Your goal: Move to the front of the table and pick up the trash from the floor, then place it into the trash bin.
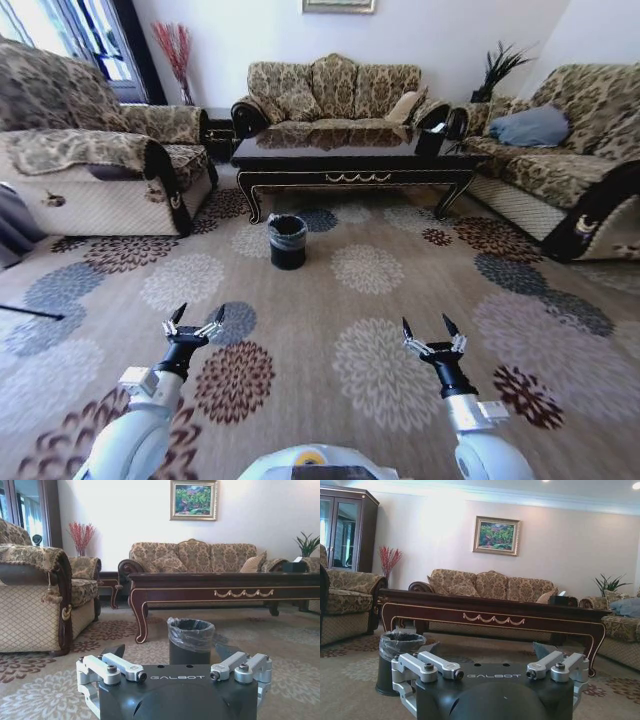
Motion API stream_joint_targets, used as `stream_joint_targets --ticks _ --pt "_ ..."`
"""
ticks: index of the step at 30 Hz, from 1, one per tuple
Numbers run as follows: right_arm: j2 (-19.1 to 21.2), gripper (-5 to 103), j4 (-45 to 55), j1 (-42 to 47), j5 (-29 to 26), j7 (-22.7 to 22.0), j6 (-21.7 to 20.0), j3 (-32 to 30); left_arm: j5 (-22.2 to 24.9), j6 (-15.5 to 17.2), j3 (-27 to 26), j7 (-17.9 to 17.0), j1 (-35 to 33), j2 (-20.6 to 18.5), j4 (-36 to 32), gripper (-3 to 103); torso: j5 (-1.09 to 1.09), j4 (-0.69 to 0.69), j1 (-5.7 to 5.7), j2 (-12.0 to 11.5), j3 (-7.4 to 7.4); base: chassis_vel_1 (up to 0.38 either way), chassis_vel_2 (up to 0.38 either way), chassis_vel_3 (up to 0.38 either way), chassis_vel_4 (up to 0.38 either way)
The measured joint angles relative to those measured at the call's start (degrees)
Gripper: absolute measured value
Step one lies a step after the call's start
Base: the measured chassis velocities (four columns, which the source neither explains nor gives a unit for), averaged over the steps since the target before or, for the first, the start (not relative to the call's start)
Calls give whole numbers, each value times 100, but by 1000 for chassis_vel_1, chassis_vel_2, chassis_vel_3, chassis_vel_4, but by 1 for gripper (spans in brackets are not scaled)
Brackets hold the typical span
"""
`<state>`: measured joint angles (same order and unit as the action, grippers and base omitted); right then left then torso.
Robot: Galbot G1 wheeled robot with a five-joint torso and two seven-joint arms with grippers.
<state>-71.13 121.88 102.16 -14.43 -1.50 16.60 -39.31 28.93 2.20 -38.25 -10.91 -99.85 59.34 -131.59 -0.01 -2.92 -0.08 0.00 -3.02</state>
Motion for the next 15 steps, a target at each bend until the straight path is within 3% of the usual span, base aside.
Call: stream_joint_targets --ticks 15 --pt "0 100 0 0 0 0 0 0 -1 0 0 0 0 -1 0 100 0 -2 0 0 1 320 -318 -328 318"
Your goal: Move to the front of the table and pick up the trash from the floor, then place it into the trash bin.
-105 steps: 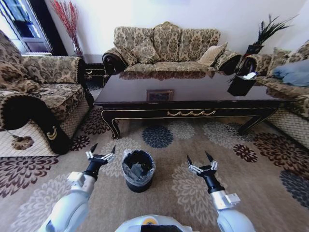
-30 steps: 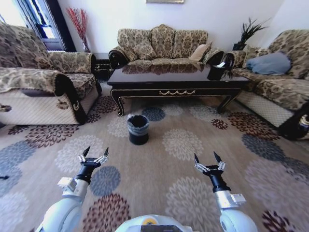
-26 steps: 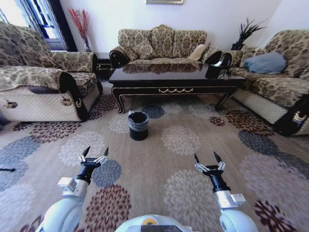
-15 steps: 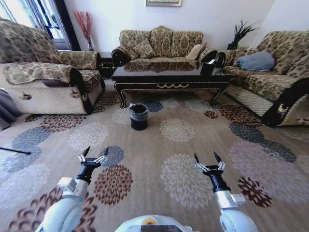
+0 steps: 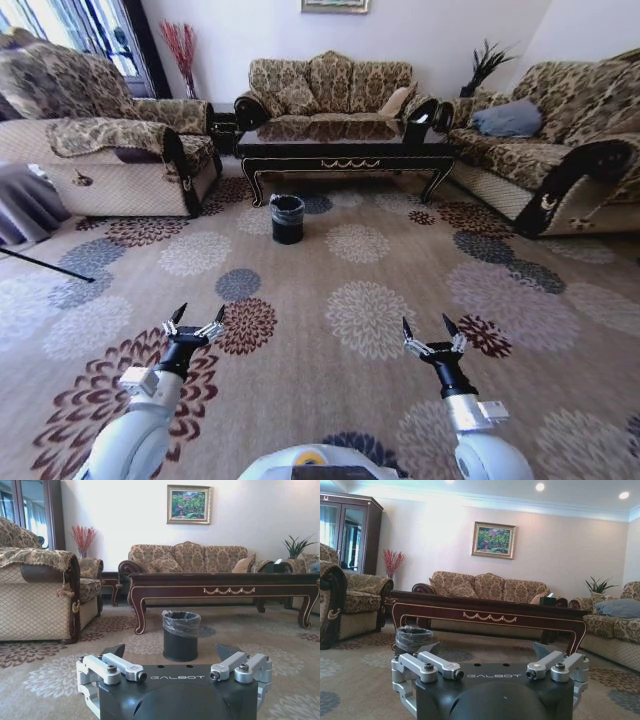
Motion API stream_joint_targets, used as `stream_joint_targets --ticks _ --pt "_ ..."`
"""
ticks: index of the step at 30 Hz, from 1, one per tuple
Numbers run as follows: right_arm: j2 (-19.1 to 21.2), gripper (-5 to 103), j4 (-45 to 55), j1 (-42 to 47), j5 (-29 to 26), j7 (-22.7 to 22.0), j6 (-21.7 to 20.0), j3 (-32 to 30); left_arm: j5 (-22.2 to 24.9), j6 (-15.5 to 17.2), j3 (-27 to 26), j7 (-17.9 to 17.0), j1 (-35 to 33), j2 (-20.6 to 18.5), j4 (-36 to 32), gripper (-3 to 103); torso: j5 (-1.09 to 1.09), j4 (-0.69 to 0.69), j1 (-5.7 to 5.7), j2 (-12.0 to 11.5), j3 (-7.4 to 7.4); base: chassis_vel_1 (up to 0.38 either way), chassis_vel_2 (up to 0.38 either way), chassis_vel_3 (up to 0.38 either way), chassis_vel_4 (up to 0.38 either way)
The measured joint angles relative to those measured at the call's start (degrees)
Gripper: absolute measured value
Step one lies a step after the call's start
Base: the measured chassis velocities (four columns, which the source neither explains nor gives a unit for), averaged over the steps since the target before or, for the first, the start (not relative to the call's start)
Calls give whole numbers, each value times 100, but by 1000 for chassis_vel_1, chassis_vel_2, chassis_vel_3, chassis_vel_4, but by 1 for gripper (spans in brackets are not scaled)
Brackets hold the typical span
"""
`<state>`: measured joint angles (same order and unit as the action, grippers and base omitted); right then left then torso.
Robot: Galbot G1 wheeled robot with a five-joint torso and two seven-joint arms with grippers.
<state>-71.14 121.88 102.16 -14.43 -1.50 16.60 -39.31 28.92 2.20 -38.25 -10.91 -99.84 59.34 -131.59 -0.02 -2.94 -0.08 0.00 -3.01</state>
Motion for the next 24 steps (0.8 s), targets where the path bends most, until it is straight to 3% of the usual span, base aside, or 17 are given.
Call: stream_joint_targets --ticks 3,7,24 --pt "0 100 0 1 0 0 0 0 0 0 0 0 -1 0 0 100 6 1 1 0 1 272 -261 -273 261" --pt "0 100 0 5 0 0 0 0 0 0 0 0 -2 1 0 100 -1 1 1 0 3 131 -179 -131 177" --pt "0 100 0 -1 0 0 0 0 0 0 0 0 0 0 0 100 2 0 -8 34 -31 -16 8 10 -16"
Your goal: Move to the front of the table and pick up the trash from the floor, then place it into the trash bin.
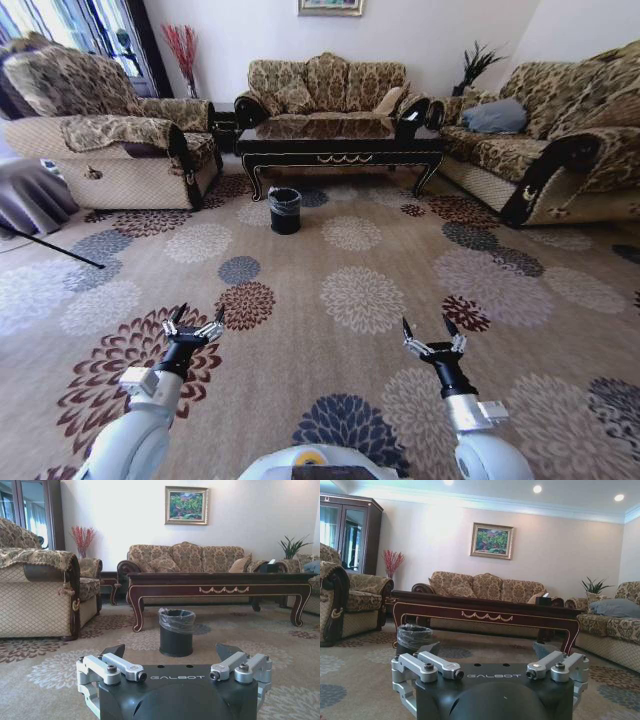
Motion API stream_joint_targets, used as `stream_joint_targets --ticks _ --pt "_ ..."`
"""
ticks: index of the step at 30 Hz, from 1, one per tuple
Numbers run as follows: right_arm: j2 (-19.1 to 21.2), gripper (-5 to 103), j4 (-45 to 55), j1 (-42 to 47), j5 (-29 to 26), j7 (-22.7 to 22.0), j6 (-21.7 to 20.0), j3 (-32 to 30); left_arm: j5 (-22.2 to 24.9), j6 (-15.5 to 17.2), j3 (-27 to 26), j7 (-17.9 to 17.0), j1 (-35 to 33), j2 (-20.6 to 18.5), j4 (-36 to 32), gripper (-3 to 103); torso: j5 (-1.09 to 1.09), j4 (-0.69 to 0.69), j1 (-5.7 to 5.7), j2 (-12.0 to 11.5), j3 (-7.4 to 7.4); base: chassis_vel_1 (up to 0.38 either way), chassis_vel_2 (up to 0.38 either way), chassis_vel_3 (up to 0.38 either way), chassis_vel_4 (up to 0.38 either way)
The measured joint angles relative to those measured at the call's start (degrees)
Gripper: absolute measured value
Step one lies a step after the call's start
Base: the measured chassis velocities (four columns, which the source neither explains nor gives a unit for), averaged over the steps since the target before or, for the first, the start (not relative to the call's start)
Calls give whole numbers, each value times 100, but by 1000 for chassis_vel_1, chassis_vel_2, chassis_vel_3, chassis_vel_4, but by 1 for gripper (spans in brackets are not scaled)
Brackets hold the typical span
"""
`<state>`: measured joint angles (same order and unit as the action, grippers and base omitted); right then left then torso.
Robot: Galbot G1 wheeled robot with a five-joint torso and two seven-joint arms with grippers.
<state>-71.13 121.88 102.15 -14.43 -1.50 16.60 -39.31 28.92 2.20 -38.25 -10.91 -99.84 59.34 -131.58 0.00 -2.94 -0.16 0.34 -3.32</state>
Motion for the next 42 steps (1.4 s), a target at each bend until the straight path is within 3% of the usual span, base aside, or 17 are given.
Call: stream_joint_targets --ticks 27,28,42 --pt "0 100 0 0 0 0 0 0 0 0 0 0 0 0 0 100 0 0 -58 614 -551 0 0 0 0" --pt "0 100 0 0 0 0 0 0 0 0 0 0 0 0 0 100 0 0 -72 715 -638 0 0 0 0" --pt "0 100 0 0 0 0 0 0 0 0 0 0 0 0 0 100 0 0 -144 1014 -866 0 0 0 0"
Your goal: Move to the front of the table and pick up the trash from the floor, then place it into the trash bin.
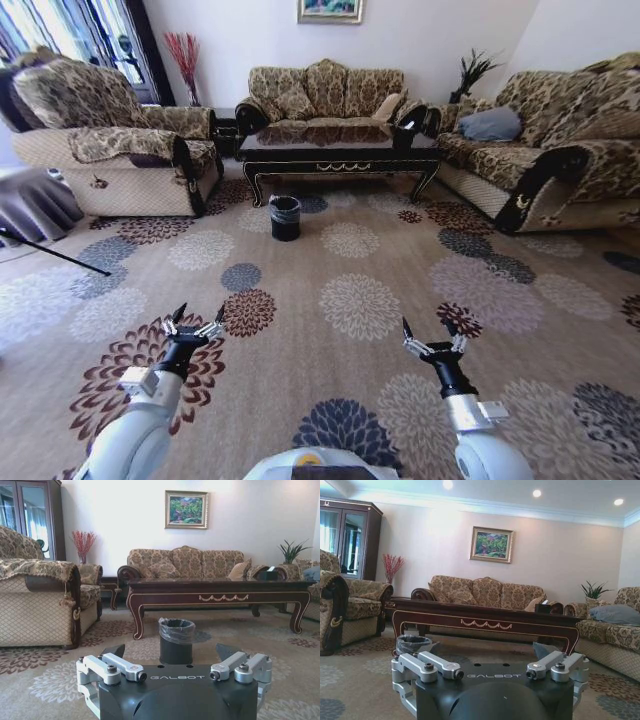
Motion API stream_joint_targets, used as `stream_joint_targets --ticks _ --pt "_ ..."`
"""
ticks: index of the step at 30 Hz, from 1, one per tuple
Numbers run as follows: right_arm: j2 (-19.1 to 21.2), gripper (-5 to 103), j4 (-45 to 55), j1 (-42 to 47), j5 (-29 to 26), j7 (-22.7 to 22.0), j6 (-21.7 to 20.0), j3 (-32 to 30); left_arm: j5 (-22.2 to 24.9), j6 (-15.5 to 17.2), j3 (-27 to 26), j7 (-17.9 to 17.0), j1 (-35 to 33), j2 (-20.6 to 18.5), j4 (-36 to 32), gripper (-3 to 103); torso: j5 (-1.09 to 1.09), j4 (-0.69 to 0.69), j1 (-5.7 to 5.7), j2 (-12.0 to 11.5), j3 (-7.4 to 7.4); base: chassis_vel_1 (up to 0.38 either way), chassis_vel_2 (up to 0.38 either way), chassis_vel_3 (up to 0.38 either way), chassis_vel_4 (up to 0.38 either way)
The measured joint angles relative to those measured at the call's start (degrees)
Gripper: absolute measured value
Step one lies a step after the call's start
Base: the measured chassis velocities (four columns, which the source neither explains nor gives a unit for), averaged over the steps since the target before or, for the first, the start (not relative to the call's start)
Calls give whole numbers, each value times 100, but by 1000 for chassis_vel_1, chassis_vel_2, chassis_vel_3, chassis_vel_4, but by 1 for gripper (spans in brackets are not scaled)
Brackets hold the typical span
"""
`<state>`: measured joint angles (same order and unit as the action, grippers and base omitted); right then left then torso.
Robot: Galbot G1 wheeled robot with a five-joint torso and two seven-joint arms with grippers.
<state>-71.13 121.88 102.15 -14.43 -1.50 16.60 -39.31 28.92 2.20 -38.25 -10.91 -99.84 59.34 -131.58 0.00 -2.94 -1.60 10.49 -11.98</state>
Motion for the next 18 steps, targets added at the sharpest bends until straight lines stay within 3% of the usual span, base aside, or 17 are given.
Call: stream_joint_targets --ticks 18 --pt "0 100 0 0 0 0 0 0 0 0 0 0 0 0 0 100 0 0 -118 433 -316 0 0 0 0"
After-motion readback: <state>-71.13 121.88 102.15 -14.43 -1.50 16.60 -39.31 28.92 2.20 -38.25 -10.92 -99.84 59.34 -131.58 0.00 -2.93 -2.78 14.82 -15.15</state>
